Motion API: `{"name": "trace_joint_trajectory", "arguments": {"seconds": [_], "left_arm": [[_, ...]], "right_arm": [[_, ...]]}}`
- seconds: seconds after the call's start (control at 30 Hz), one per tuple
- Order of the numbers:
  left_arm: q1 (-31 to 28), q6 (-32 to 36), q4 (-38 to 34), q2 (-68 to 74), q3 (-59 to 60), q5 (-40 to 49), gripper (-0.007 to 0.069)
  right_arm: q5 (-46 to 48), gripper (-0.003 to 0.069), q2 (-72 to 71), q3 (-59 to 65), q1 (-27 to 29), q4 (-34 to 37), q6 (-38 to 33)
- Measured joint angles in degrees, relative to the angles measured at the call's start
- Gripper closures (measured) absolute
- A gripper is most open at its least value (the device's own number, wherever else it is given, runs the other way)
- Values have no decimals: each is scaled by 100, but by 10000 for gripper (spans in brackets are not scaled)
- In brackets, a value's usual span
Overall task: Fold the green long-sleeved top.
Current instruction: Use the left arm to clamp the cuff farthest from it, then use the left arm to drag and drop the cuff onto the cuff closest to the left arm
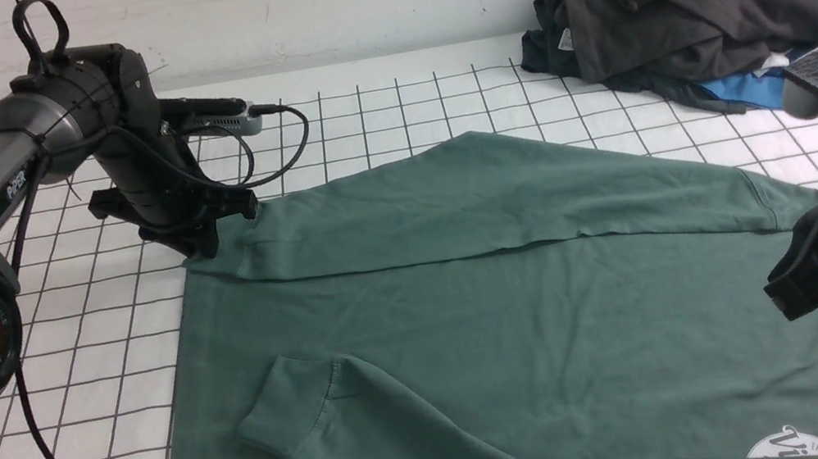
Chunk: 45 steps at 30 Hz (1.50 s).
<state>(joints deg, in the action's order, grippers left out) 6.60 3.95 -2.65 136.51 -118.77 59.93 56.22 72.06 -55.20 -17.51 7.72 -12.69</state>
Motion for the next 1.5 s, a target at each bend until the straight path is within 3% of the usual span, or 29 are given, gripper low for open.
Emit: {"name": "trace_joint_trajectory", "arguments": {"seconds": [0.07, 0.23, 0.4, 0.47, 0.53, 0.7, 0.9, 1.03, 1.17, 1.3, 1.33, 1.4, 1.5], "left_arm": [[6, 12, -16, -107, 0, 42, 610], [11, 55, -232, -274, 0, 342, 620], [11, 472, -1230, -761, 173, 941, 622], [18, 709, -1772, -1377, 675, 940, 622], [29, 774, -1874, -1911, 1173, 940, 622], [29, 802, -1556, -3344, 3096, 846, 622], [29, 764, -1428, -4855, 5600, -251, 622], [29, 764, -1428, -5122, 6419, -826, 615], [29, 792, -1428, -4995, 6795, -1186, 539], [29, 833, -1449, -4863, 6808, -1229, 397], [38, 901, -1483, -4878, 6808, -1212, 321], [109, 1033, -1490, -4990, 6813, -1134, 237], [393, 1144, -1490, -5282, 6813, -891, 175]], "right_arm": [[0, 673, 0, 0, 0, -6, -6], [-45, 673, 0, 0, 0, -6, -65], [-119, 673, 0, -4, 0, -6, -89], [-121, 673, 0, -4, 0, -6, -89], [-121, 673, 0, -11, 0, -6, -89], [-116, 673, -72, -11, 0, 13, -89], [-71, 673, -224, -11, 0, 188, -182], [-12, 673, -233, -11, 0, 348, -249], [93, 673, -233, -11, 0, 386, -285], [378, 673, -239, -11, -5, 394, -289], [508, 673, -288, -11, -28, 400, -289], [672, 673, -392, -11, -137, 406, -289], [963, 673, -571, -11, -382, 422, -289]]}}
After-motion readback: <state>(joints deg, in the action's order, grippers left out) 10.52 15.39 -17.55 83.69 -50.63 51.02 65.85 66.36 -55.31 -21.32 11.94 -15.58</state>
